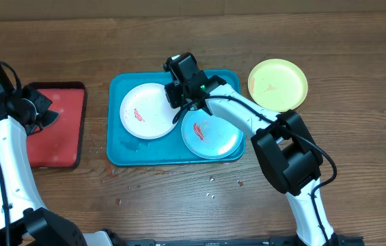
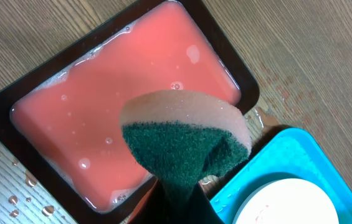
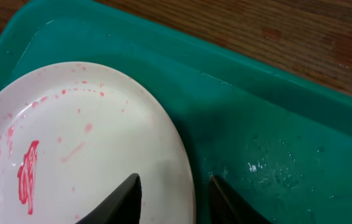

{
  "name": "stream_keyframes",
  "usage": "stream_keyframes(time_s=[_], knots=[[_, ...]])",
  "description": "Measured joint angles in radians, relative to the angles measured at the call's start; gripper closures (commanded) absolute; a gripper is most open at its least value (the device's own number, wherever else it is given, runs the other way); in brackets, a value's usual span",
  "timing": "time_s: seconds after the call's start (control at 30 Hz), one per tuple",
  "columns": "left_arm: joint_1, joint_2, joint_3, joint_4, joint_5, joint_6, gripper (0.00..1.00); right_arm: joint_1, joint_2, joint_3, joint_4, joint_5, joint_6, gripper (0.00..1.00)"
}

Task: Clean dirty plates on tray and stack at the side
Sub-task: 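Reach the right gripper to the white plate rim and grip it, then scrub the white plate with the sponge in the left gripper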

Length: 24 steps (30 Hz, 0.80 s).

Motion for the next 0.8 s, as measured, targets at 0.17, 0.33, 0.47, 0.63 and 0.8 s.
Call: stream_keyframes(time_s=[0.17, 0.33, 0.47, 0.63, 0.8], knots=[[0.0, 0.0, 0.0, 0.0, 0.0, 0.0, 0.96, 0.0, 0.03, 0.0, 0.001, -0.001, -0.011, 0.67], [0.0, 0.0, 0.0, -0.007, 0.001, 0.0, 0.96, 0.0, 0.054, -0.002, -0.002, 0.0, -0.016, 0.69], [0.0, 0.0, 0.0, -0.007, 0.023, 0.003, 0.96, 0.0, 0.056, -0.002, 0.002, 0.0, -0.018, 0.85], [-0.013, 0.0, 0.0, -0.013, 0.074, 0.023, 0.96, 0.0, 0.06, -0.002, 0.002, -0.004, 0.002, 0.96], [-0.092, 0.001, -0.002, -0.02, 0.118, 0.027, 0.96, -0.001, 0.06, -0.001, 0.002, -0.019, 0.092, 0.96]])
